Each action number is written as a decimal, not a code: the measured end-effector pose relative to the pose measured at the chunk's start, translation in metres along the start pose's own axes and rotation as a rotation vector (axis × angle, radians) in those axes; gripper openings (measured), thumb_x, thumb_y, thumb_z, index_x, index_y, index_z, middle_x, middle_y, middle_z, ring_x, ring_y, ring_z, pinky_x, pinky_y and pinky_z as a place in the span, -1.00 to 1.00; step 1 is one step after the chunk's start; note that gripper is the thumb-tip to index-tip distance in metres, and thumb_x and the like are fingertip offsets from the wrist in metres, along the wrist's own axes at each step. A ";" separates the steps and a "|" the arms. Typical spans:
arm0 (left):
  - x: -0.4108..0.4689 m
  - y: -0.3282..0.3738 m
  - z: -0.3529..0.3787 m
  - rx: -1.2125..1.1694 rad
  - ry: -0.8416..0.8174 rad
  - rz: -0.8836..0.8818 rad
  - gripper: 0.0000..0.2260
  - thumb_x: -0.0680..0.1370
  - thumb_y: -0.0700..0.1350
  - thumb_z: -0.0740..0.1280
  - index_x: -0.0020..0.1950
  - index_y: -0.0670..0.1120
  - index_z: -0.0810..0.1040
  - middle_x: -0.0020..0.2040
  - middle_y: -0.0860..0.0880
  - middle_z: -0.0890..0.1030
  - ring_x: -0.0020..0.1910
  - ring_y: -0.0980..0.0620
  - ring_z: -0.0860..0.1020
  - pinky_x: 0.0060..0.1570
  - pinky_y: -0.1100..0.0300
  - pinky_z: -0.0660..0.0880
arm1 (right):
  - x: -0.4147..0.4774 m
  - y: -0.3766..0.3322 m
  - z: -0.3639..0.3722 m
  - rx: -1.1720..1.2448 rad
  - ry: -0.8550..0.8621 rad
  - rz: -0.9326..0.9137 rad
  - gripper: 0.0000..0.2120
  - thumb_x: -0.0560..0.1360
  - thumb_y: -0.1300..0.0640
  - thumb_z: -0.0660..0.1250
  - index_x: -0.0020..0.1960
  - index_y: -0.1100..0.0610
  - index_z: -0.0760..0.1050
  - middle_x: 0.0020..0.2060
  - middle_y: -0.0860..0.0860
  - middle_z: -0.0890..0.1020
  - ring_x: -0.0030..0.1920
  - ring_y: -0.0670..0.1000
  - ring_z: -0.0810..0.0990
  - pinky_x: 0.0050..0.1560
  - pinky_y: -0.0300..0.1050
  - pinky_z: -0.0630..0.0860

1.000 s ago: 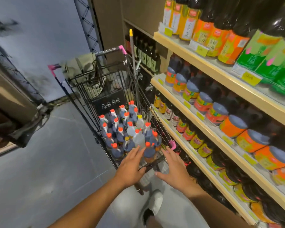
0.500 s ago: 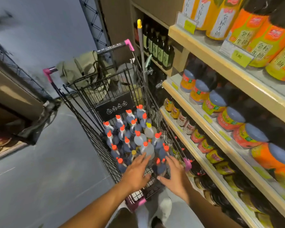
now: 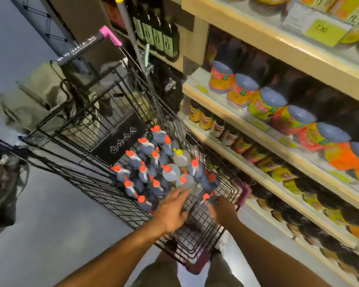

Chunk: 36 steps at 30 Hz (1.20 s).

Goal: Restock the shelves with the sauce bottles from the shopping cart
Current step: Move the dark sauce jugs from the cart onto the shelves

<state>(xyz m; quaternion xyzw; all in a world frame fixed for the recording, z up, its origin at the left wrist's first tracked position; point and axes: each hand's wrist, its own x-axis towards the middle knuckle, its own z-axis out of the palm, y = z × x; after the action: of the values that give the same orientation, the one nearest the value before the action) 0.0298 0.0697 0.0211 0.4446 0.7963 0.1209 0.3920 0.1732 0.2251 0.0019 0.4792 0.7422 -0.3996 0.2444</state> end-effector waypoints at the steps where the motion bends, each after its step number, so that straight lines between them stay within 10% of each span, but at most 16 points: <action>1: 0.001 -0.005 -0.005 0.003 -0.007 0.012 -0.31 0.59 -0.02 0.34 0.64 0.03 0.08 0.66 -0.04 0.07 0.62 -0.07 0.06 0.57 0.09 0.11 | 0.002 -0.004 0.001 -0.058 0.014 0.007 -0.74 0.64 -0.08 0.20 0.10 0.10 0.50 0.01 0.11 0.63 -0.02 0.11 0.62 0.08 -0.04 0.58; 9: 0.007 -0.042 -0.007 -0.037 -0.025 0.038 -0.33 0.58 0.02 0.29 0.64 0.10 0.08 0.65 0.05 0.07 0.63 0.02 0.04 0.59 0.09 0.07 | 0.033 -0.012 0.017 -0.302 0.072 0.048 -0.62 0.53 -0.22 0.28 0.09 0.08 0.55 -0.13 0.01 0.57 -0.08 0.10 0.58 -0.11 -0.11 0.45; 13: 0.005 -0.049 -0.004 -0.099 -0.009 0.005 -0.35 0.57 -0.02 0.32 0.63 0.15 0.15 0.64 0.11 0.13 0.61 0.06 0.07 0.58 0.10 0.10 | 0.053 -0.015 0.033 -0.360 0.122 0.119 -0.38 0.49 -0.38 -0.04 0.09 0.06 0.54 -0.15 0.04 0.59 -0.12 0.08 0.57 -0.12 -0.05 0.48; 26: 0.016 -0.054 0.002 -0.038 -0.074 0.009 -0.36 0.57 -0.03 0.32 0.61 0.08 0.16 0.63 0.05 0.14 0.61 0.03 0.11 0.52 -0.03 0.25 | 0.052 0.004 0.048 -0.318 0.182 0.139 -0.73 0.55 0.15 0.27 0.22 -0.07 0.40 -0.03 -0.03 0.54 -0.16 0.01 0.56 -0.21 -0.10 0.52; 36: 0.017 -0.056 0.006 -0.175 -0.047 -0.036 -0.44 0.57 -0.08 0.33 0.56 0.03 0.28 0.58 0.03 0.26 0.55 0.03 0.23 0.50 0.06 0.28 | 0.071 0.017 0.060 -0.293 0.190 -0.078 -0.85 0.64 -0.10 0.21 0.11 -0.11 0.52 -0.16 -0.06 0.58 -0.21 -0.01 0.58 -0.29 -0.17 0.48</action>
<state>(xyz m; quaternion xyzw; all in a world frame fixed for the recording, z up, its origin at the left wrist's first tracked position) -0.0052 0.0497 -0.0223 0.3971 0.7812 0.1724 0.4499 0.1574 0.2159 -0.0908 0.4448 0.8303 -0.2494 0.2249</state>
